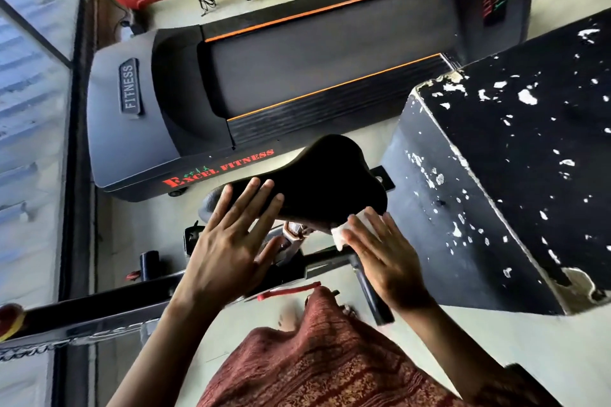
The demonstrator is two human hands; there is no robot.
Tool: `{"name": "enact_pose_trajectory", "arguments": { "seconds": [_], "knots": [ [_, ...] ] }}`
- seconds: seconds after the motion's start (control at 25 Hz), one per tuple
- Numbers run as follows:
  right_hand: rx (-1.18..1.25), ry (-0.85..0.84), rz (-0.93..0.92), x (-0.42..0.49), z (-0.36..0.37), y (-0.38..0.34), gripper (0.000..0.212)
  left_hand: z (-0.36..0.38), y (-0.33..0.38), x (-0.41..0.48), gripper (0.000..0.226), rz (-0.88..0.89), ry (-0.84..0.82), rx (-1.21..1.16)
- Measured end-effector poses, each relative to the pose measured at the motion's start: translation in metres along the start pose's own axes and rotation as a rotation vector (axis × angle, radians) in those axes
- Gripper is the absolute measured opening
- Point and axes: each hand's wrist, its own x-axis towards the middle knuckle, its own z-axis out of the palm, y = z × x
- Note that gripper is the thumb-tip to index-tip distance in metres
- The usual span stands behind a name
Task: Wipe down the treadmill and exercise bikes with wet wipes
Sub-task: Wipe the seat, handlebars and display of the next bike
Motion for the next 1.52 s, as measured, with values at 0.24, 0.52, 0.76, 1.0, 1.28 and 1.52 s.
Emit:
{"name": "enact_pose_trajectory", "arguments": {
  "seconds": [0.24,0.52,0.76,1.0,1.28,1.52],
  "knots": [
    [0.036,0.066,-0.134,0.044,0.027,-0.030,0.032,0.007,0.018,0.010,0.050,0.048,-0.032,-0.023],
    [-0.021,0.121,0.005,-0.018,0.018,0.017,0.043,0.013,0.028,0.011,0.051,0.046,-0.046,-0.029],
    [0.012,0.082,-0.095,0.020,0.024,-0.007,0.041,0.017,0.030,0.017,0.051,0.082,-0.049,-0.029],
    [0.350,0.318,0.611,0.008,0.021,-0.022,0.046,0.023,0.036,0.031,0.050,0.125,-0.059,-0.015],
    [0.497,0.198,0.951,0.054,-0.012,-0.006,0.050,0.024,0.039,0.045,0.052,0.144,-0.088,-0.043],
    [0.509,0.187,1.042,0.051,-0.021,-0.017,0.049,0.025,0.038,0.045,0.050,0.133,-0.079,-0.063]
  ]
}}
